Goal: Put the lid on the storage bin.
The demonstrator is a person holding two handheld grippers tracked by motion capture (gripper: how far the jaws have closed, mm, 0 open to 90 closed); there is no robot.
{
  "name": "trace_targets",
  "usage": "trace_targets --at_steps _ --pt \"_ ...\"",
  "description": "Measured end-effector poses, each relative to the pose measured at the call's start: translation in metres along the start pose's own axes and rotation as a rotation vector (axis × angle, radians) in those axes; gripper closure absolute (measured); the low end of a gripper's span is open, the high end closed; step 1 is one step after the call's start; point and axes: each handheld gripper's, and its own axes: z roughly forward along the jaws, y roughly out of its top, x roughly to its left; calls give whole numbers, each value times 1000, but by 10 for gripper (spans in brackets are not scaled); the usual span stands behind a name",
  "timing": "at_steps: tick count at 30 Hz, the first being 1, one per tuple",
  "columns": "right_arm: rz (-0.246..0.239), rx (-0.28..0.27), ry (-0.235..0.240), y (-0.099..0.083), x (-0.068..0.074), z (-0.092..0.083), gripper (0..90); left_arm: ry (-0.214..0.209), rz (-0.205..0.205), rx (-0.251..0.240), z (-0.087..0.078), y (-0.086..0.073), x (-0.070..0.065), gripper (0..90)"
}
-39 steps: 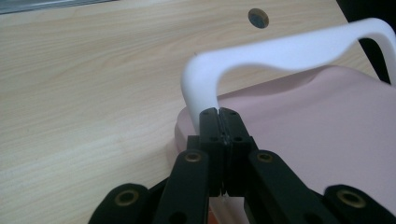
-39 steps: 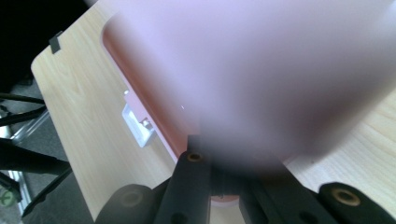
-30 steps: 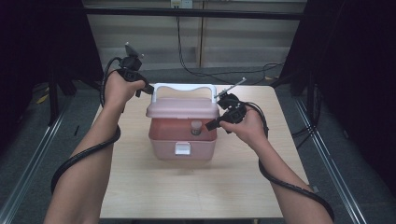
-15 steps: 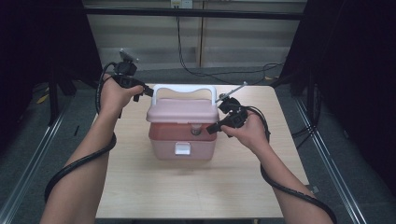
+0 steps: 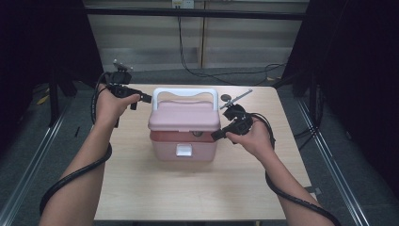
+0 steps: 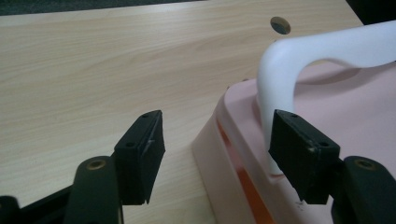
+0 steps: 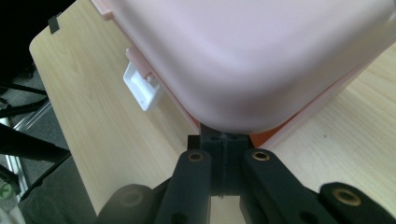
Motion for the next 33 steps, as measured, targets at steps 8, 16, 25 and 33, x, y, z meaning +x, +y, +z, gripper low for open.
trace_targets --at_steps 8,16,25,33 --pt "7 11 -13 -6 0 -2 900 8 -9 3 3 -15 11 316" --pt "0 16 -19 -9 -1 -2 900 12 -18 12 6 -27 17 311" --pt "-14 31 -24 -10 1 0 900 24 -32 19 8 -43 28 300" --pt "-22 46 -28 -15 3 3 887 27 -43 30 12 -58 37 281"
